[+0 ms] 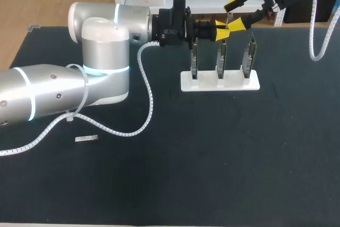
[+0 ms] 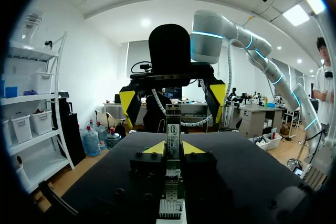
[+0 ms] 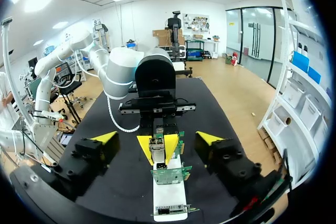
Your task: Pick up the optical module with the left hand, and insert it into the network port with the right hand.
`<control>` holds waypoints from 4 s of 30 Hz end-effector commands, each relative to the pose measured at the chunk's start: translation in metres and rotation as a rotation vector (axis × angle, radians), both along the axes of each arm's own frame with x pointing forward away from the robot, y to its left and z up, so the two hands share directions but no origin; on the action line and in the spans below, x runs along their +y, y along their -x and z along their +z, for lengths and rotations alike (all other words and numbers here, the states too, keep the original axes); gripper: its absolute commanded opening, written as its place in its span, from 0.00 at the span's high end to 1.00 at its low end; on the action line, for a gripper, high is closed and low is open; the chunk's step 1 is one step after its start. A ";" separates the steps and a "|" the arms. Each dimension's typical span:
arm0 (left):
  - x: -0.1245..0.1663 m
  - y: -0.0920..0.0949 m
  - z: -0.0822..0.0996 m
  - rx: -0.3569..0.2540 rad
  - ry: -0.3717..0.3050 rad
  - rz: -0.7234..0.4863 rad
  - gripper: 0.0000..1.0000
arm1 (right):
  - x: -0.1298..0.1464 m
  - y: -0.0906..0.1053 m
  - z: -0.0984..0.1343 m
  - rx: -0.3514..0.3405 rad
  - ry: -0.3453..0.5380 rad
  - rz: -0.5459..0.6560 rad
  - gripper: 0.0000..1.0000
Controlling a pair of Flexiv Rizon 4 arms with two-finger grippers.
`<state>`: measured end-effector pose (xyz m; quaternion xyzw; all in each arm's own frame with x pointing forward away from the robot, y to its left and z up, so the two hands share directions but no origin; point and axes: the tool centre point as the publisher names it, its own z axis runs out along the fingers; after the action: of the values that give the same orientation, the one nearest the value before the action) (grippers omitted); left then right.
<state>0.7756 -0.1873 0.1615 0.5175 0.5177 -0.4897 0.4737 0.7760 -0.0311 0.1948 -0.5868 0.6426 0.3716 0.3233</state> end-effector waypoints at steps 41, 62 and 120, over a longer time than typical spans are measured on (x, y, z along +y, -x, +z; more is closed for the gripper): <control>0.004 -0.001 -0.001 -0.004 -0.002 0.010 0.00 | 0.000 -0.002 -0.003 0.005 0.006 0.008 1.00; 0.022 0.001 -0.007 0.000 -0.166 -0.016 0.00 | 0.001 -0.008 -0.004 0.008 0.000 0.013 1.00; 0.038 0.009 -0.042 0.020 -0.533 0.000 0.00 | 0.000 -0.006 -0.005 0.001 0.002 0.013 1.00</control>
<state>0.7674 -0.1498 0.1189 0.6188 0.6316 -0.3433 0.3168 0.7827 -0.0312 0.1901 -0.5912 0.6393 0.3745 0.3187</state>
